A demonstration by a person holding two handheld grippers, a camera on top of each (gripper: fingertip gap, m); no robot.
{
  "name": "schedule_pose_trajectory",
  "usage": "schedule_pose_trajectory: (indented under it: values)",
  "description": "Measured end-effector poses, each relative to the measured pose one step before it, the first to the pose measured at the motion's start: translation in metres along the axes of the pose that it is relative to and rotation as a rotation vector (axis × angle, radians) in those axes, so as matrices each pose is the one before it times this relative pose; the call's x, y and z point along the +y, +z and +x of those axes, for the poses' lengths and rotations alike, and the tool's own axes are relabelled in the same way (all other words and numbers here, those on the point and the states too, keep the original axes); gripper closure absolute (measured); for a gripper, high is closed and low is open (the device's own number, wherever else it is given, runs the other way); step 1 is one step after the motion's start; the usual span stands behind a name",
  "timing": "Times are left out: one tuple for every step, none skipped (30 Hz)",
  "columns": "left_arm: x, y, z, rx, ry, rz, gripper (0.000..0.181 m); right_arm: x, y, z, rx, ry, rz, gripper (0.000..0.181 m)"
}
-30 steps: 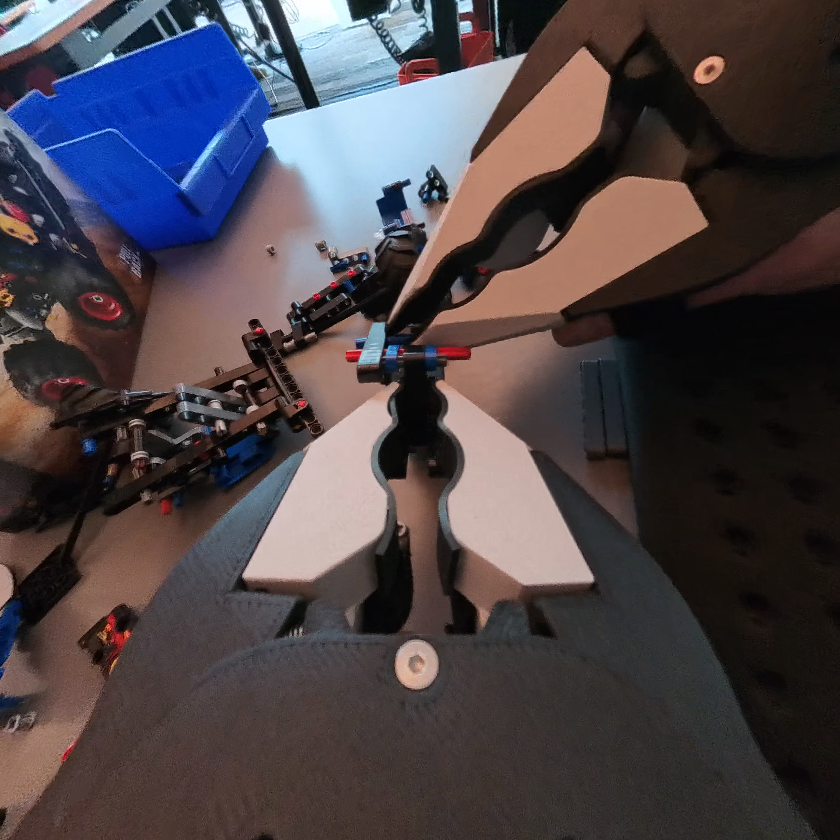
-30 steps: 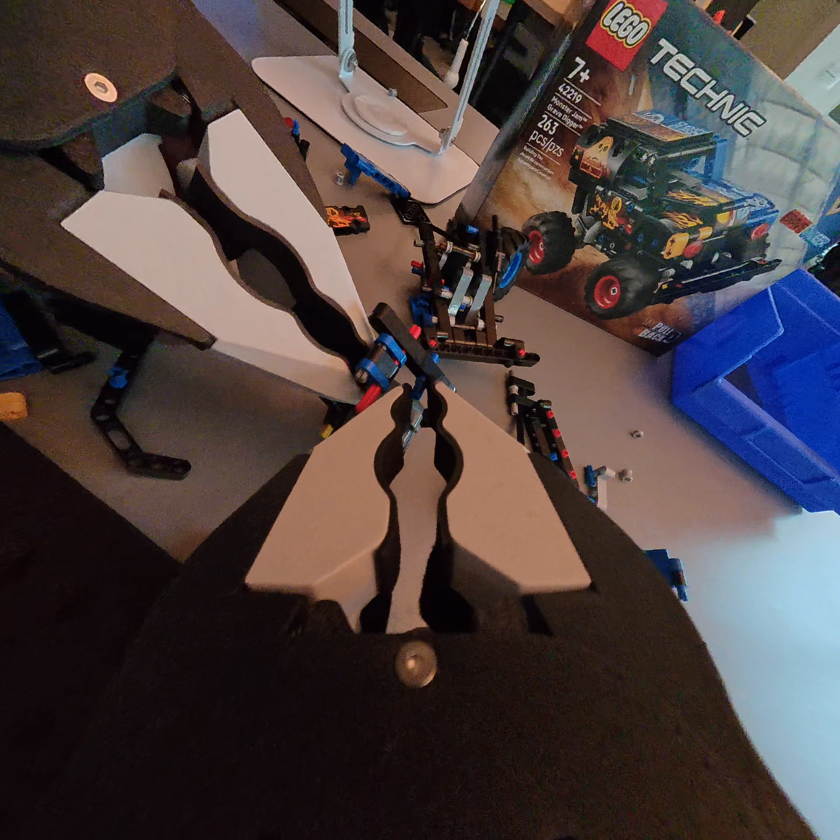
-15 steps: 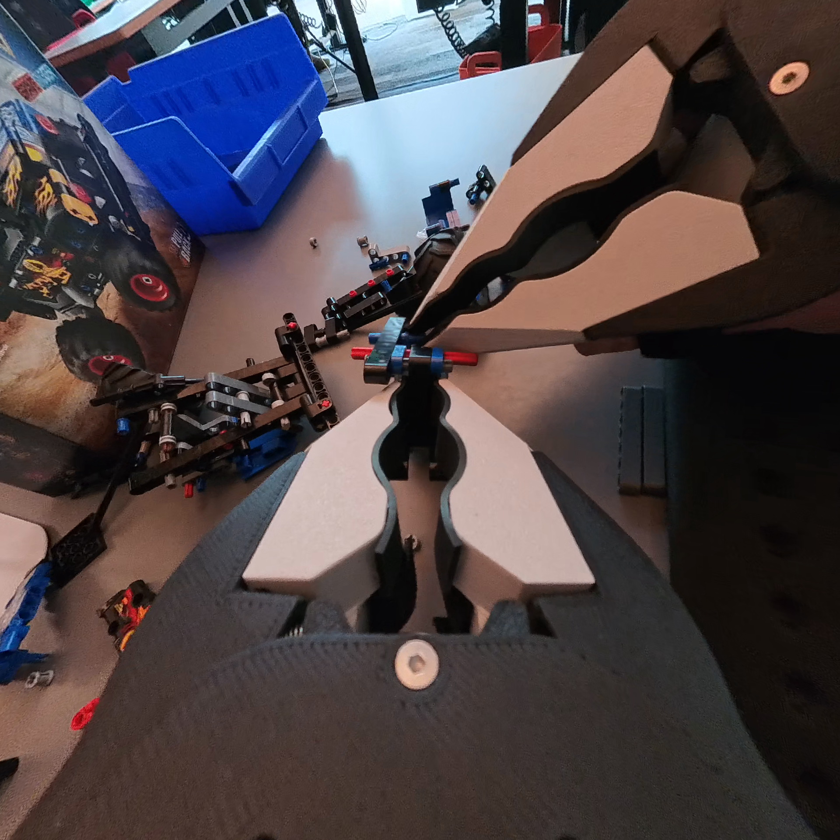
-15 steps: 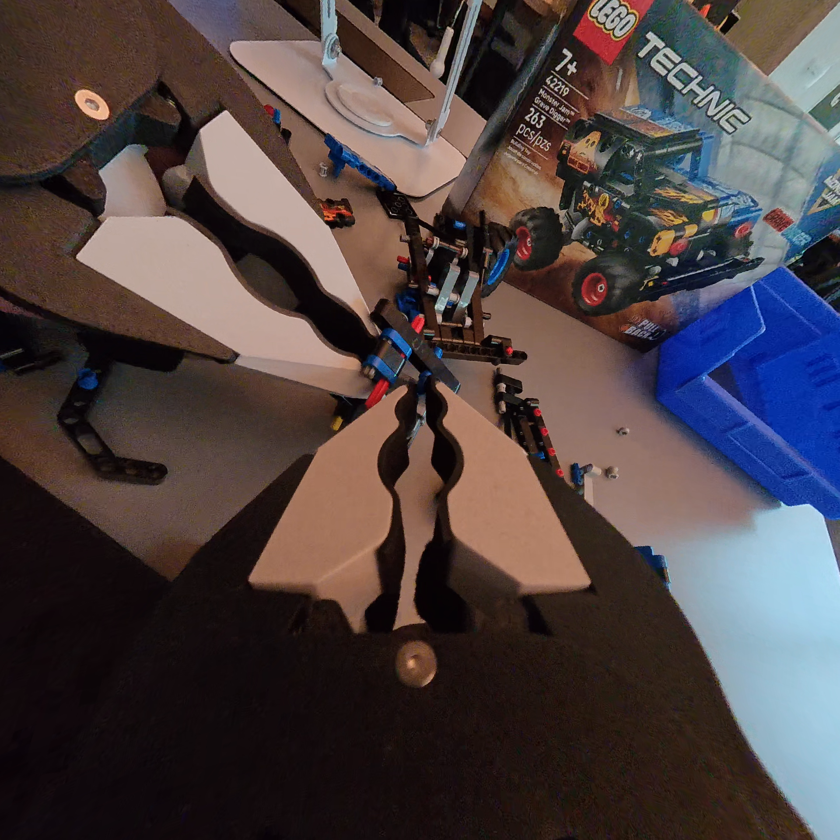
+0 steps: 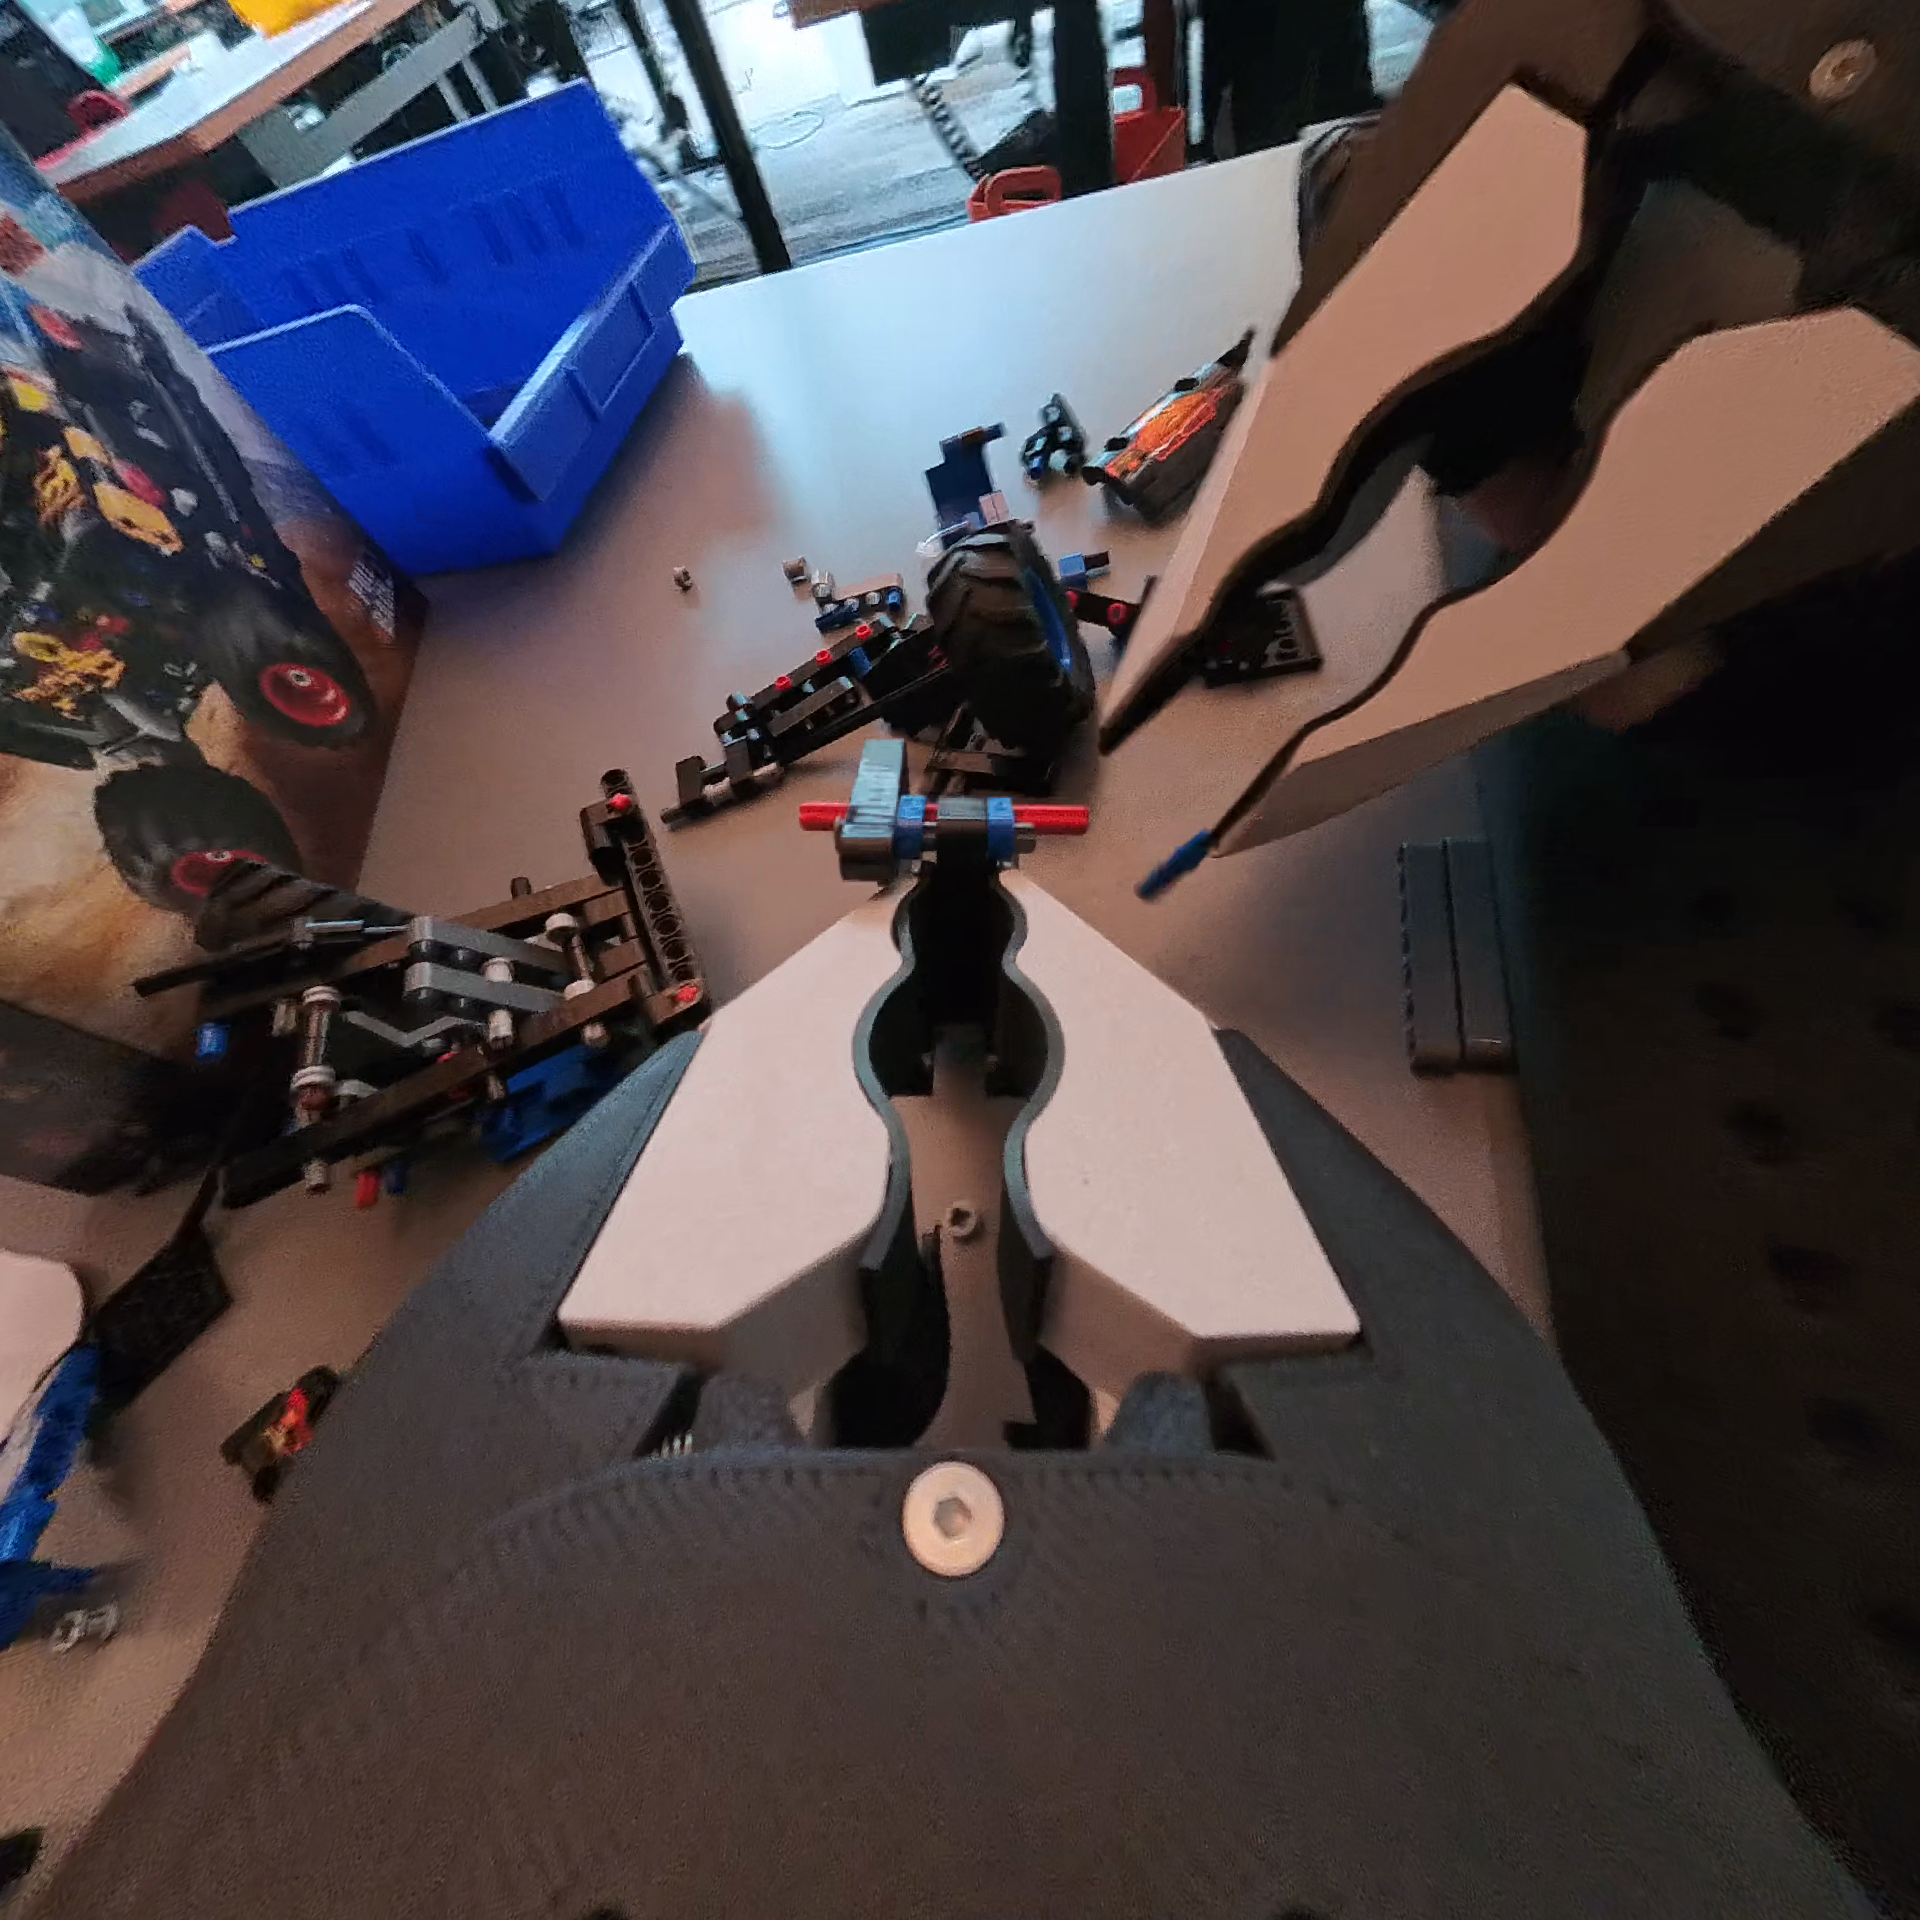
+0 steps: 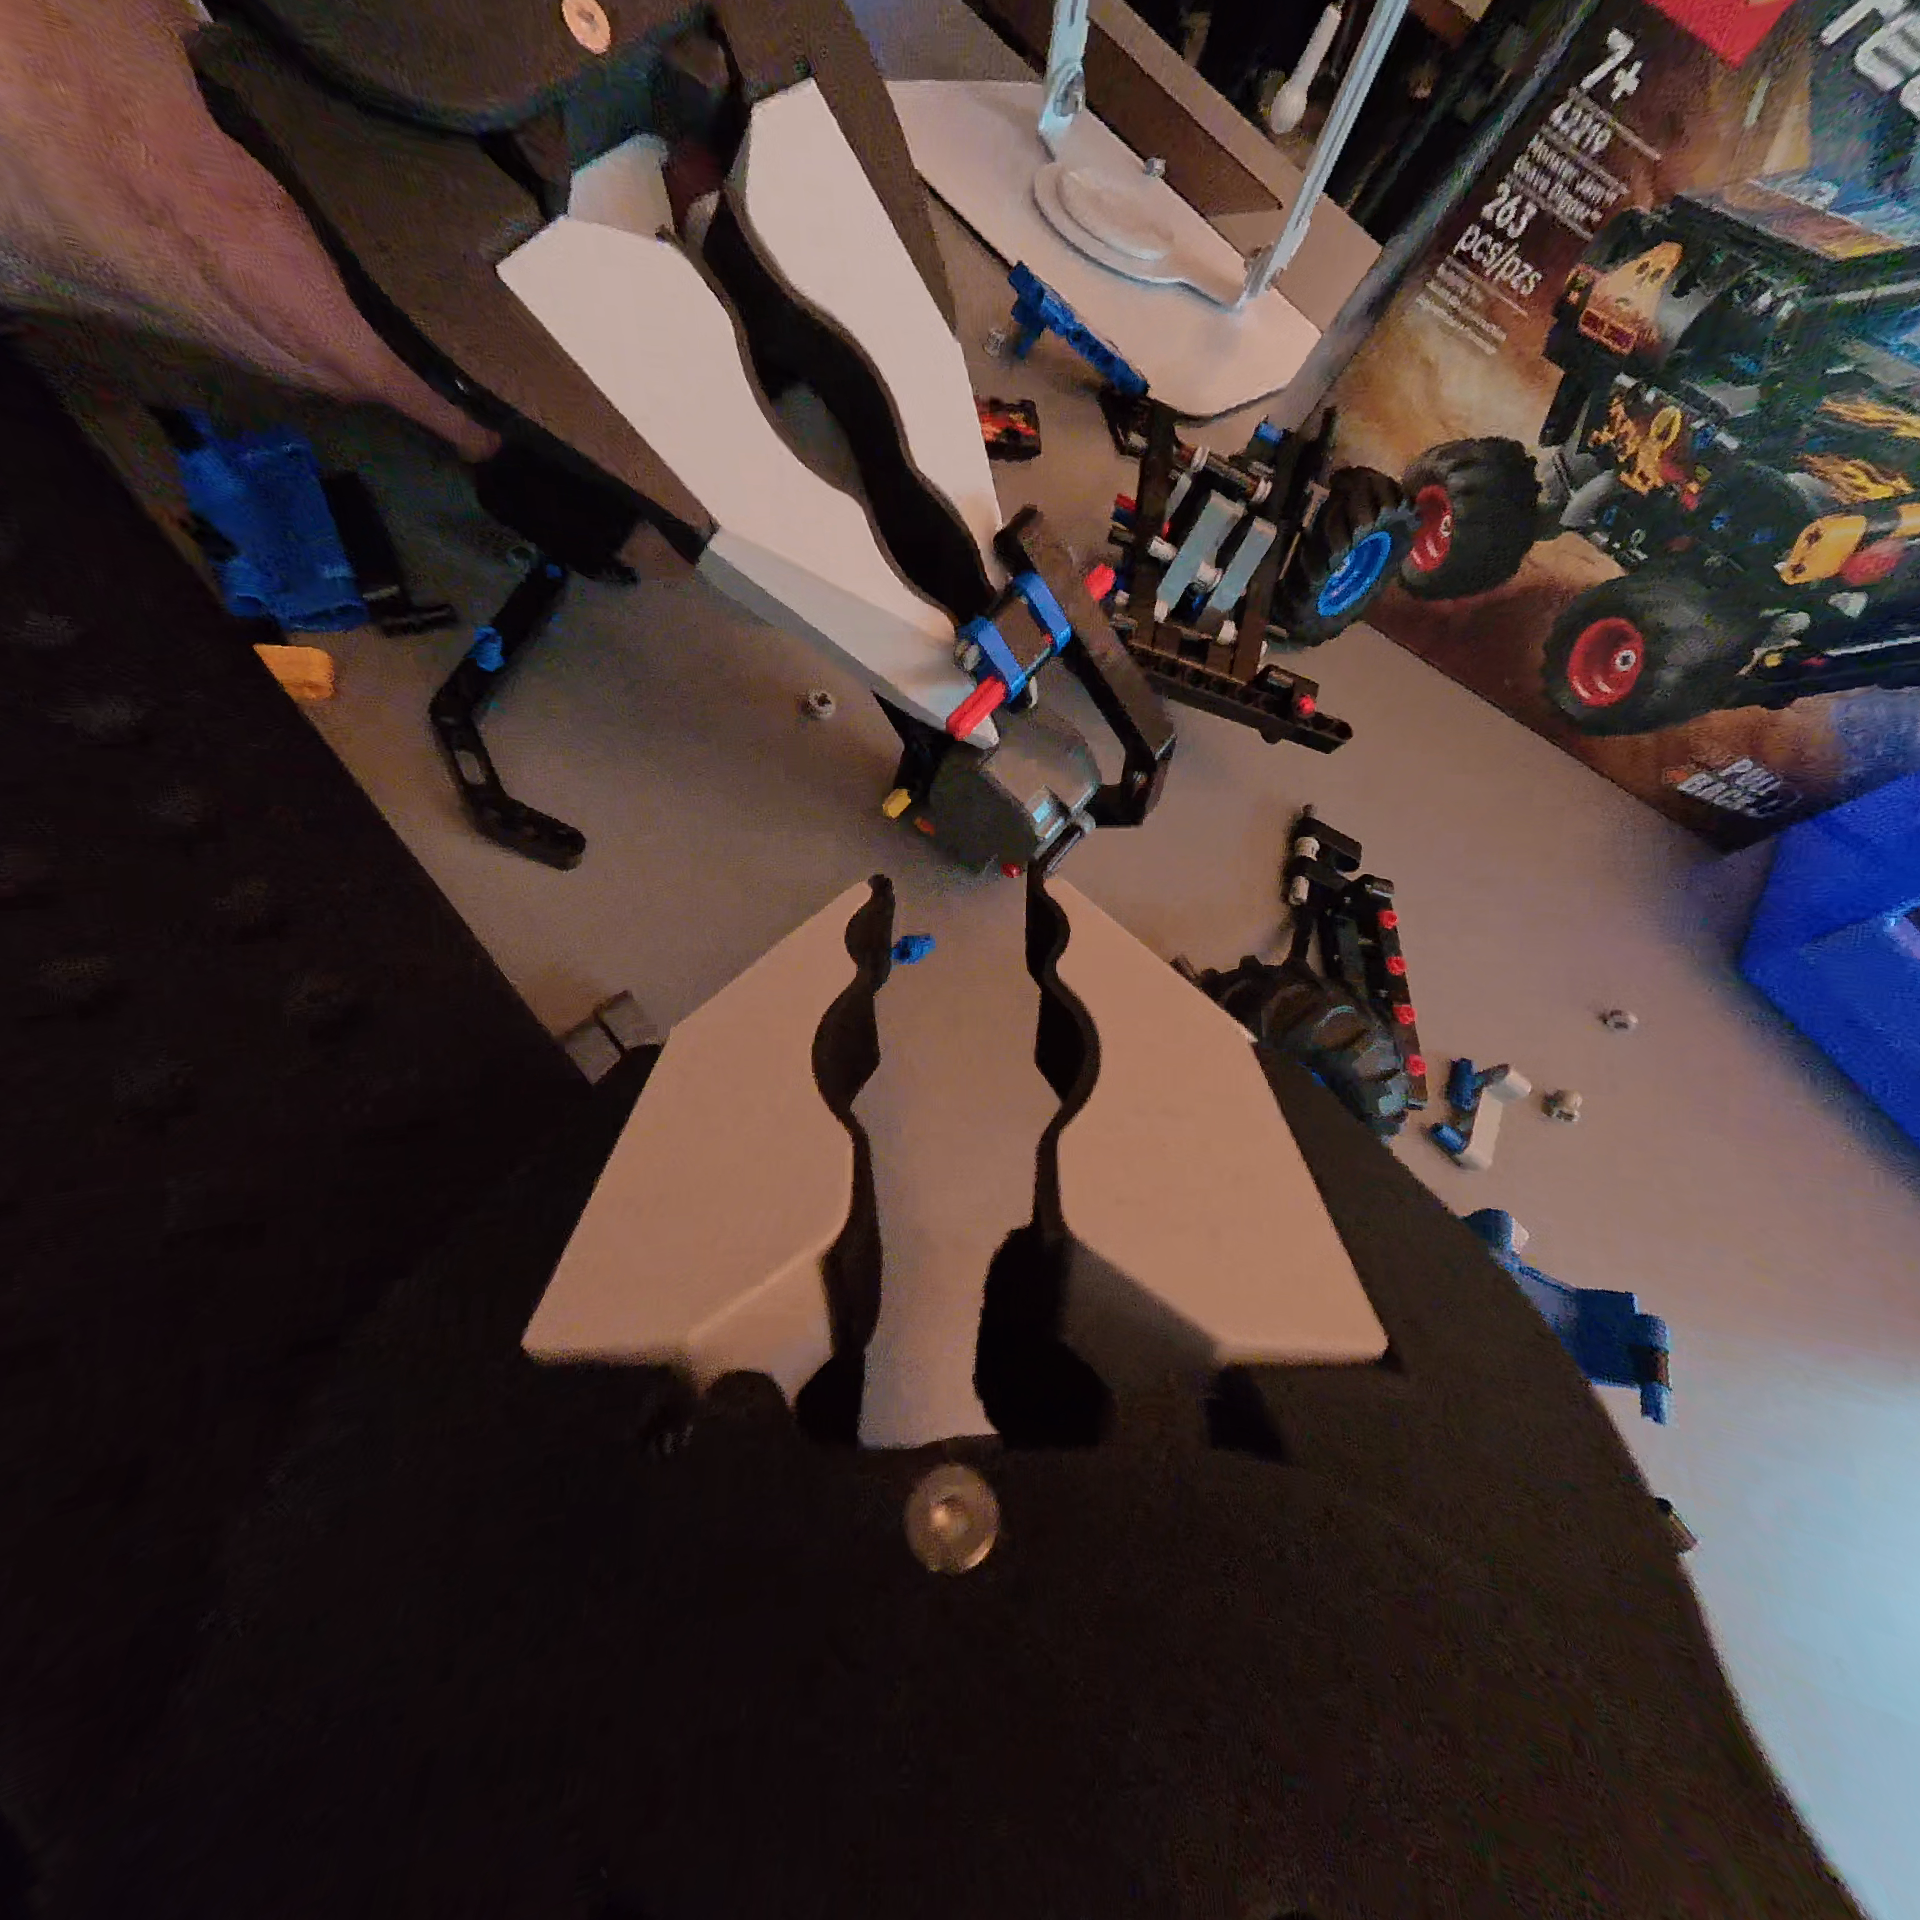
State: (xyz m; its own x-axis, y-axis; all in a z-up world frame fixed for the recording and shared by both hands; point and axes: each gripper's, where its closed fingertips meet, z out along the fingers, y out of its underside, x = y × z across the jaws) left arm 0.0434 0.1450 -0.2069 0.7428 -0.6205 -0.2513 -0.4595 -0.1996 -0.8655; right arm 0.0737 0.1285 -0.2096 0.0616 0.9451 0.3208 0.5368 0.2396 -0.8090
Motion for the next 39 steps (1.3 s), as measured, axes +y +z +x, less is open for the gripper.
schedule_pose_trajectory:
  values:
    - [-0.00148, -0.00007, 0.00530, 0.0260, 0.0086, 0.0146, 0.177, -0.00349, -0.00250, -0.00100, -0.0085, -0.0017, 0.0223, 0.152]
    - [-0.00025, 0.00026, 0.00045, -0.0004, 0.0074, 0.0049, 0.177, -0.00247, -0.00187, -0.00023, -0.0039, 0.0018, 0.0141, 0.149]
    - [0.00079, 0.00002, -0.00249, -0.0135, 0.0099, -0.0048, 0.176, -0.00211, -0.00194, 0.00130, 0.0036, 0.0051, 0.0156, 0.150]
    - [0.00019, -0.00018, -0.00009, 0.0021, 0.0092, -0.0018, 0.176, -0.00180, -0.00186, 0.00083, 0.0009, 0.0035, 0.0156, 0.156]
    - [-0.00078, -0.00005, 0.00136, 0.0047, 0.0040, 0.0035, 0.177, -0.00071, -0.00128, 0.00043, -0.0008, 0.0034, 0.0092, 0.160]
    - [-0.00041, 0.00022, 0.00083, -0.0063, 0.0134, -0.0010, 0.177, -0.00080, -0.00036, 0.00113, 0.0070, 0.0062, 0.0057, 0.161]
    - [0.00005, 0.00051, 0.00009, -0.0132, 0.0203, -0.0075, 0.176, -0.00250, 0.00039, -0.00006, 0.0036, 0.0095, 0.0111, 0.161]
    - [-0.00112, 0.00083, 0.00170, -0.0026, 0.0152, -0.0011, 0.176, -0.00362, 0.00132, -0.00207, -0.0071, 0.0158, 0.0137, 0.162]
    - [-0.00119, 0.00096, 0.00241, 0.0041, 0.0073, 0.0003, 0.177, -0.00296, 0.00212, -0.00174, -0.0030, 0.0122, 0.0051, 0.162]
    - [-0.00042, 0.00086, 0.00006, -0.0096, 0.0049, -0.0069, 0.177, -0.00196, 0.00286, 0.00030, 0.0093, 0.0097, -0.0013, 0.163]
    - [-0.00025, 0.00074, -0.00046, -0.0124, 0.0081, -0.0076, 0.177, 0.00044, 0.00408, 0.00035, 0.0066, 0.0124, -0.0142, 0.165]
    - [-0.00036, 0.00096, 0.00054, -0.0068, 0.0096, -0.0022, 0.177, 0.00187, 0.00460, -0.00003, 0.0029, 0.0100, -0.0244, 0.168]
    - [0.00037, 0.00057, -0.00194, -0.0169, -0.0001, -0.0059, 0.177, 0.00078, 0.00354, 0.00197, 0.0188, -0.0004, -0.0153, 0.171]
    - [0.00124, 0.00047, -0.00258, -0.0139, -0.0132, -0.0099, 0.177, 0.00018, 0.00249, 0.00130, 0.0152, -0.0068, -0.0112, 0.172]
    - [0.00007, 0.00020, -0.00132, -0.0027, -0.0173, 0.0028, 0.177, -0.00121, 0.00126, 0.00132, 0.0160, -0.0065, -0.0002, 0.173]
    - [-0.00027, -0.00012, -0.00078, 0.0030, -0.0176, 0.0049, 0.177, -0.00149, 0.00060, 0.00129, 0.0171, -0.0090, 0.0056, 0.174]
    - [0.00066, 0.00011, -0.00153, -0.0063, -0.0047, -0.0031, 0.177, -0.00046, 0.00135, 0.00084, 0.0182, -0.0149, -0.0005, 0.174]
    - [0.00014, 0.00013, -0.00184, -0.0104, -0.0036, -0.0019, 0.176, -0.00054, 0.00123, 0.00105, 0.0242, -0.0196, -0.0034, 0.176]
    - [-0.00282, -0.00059, -0.00236, -0.0064, -0.0319, 0.0152, 0.176, -0.00294, -0.00004, 0.00259, 0.0367, -0.0165, 0.0137, 0.178]
    - [-0.00187, -0.00119, -0.00260, -0.0012, -0.0408, 0.0064, 0.177, -0.00330, -0.00008, 0.00165, 0.0236, -0.0031, 0.0098, 0.179]
    - [-0.00036, -0.00100, -0.00218, -0.0061, -0.0296, 0.0016, 0.177, -0.00261, 0.00079, 0.00088, 0.0185, -0.0084, -0.0012, 0.180]
    - [-0.00061, -0.00142, -0.00292, -0.0131, -0.0193, 0.0034, 0.177, -0.00241, 0.00152, 0.00082, 0.0229, -0.0284, -0.0041, 0.180]
    - [-0.00175, -0.00170, -0.00299, -0.0158, -0.0182, 0.0064, 0.177, -0.00302, 0.00110, 0.00141, 0.0268, -0.0329, -0.0037, 0.181]
    - [-0.00290, -0.00207, -0.00352, -0.0142, -0.0261, 0.0138, 0.177, -0.00415, 0.00071, 0.00176, 0.0307, -0.0283, 0.0009, 0.181]
    - [-0.00213, -0.00180, -0.00305, -0.0080, -0.0332, 0.0126, 0.177, -0.00409, 0.00102, 0.00165, 0.0298, -0.0312, 0.0050, 0.181]
    - [-0.00014, -0.00059, -0.00199, -0.0041, -0.0281, 0.0015, 0.176, -0.00223, 0.00130, 0.00112, 0.0190, -0.0246, -0.0033, 0.181]
    - [-0.00121, -0.00125, -0.00199, -0.0082, -0.0087, 0.0076, 0.176, -0.00229, 0.00069, 0.00075, 0.0195, -0.0246, -0.0012, 0.181]
    - [-0.00211, -0.00185, -0.00069, -0.0019, -0.0097, 0.0110, 0.176, -0.00246, -0.00064, 0.00080, 0.0259, -0.0365, 0.0010, 0.181]
    - [-0.00257, -0.00164, 0.00039, 0.0058, -0.0300, 0.0165, 0.176, -0.00276, -0.00152, 0.00121, 0.0250, -0.0262, 0.0015, 0.180]
    - [-0.00141, -0.00083, 0.00040, 0.0057, -0.0072, 0.0100, 0.176, -0.00180, -0.00153, 0.00070, 0.0182, -0.0197, -0.0003, 0.180]
    - [-0.00056, -0.00040, -0.00043, -0.0060, 0.0177, 0.0005, 0.176, -0.00030, -0.00114, 0.00017, 0.0106, -0.0120, -0.0018, 0.181]
    - [-0.00054, -0.00009, 0.00077, 0.0024, -0.0051, 0.0012, 0.176, 0.00029, -0.00125, 0.00013, 0.0053, 0.0057, 0.0009, 0.181]
    - [0.00016, -0.00001, -0.00060, 0.0086, -0.0291, 0.0043, 0.176, -0.00017, -0.00198, -0.00052, -0.0028, 0.0090, 0.0068, 0.181]
    - [0.00001, -0.00437, -0.02834, -0.1230, -0.0547, 0.0100, 0.176, -0.00846, -0.00628, -0.00857, -0.0532, 0.0231, 0.0586, 0.181]
    - [-0.00479, -0.00652, -0.03190, -0.0368, -0.1409, 0.0439, 0.176, -0.00699, -0.00671, -0.01196, -0.0313, -0.0036, 0.0281, 0.181]
    - [-0.00849, -0.00849, -0.01207, 0.0248, -0.0869, 0.0508, 0.177, -0.00073, -0.00309, -0.01163, -0.0108, -0.0281, 0.0014, 0.181]
    - [-0.00070, -0.00399, 0.02136, 0.0555, 0.1205, 0.0013, 0.176, 0.00724, 0.00081, -0.00493, -0.0110, 0.0058, -0.0175, 0.181]
    - [0.00246, 0.00308, 0.03280, 0.0599, 0.1364, -0.0082, 0.176, 0.00602, -0.00009, 0.00648, 0.0003, 0.0314, -0.0068, 0.181]
    - [0.00152, 0.00713, 0.02350, 0.0358, 0.0993, -0.0266, 0.176, -0.00090, -0.00308, 0.01092, -0.0039, 0.0469, 0.0272, 0.181]
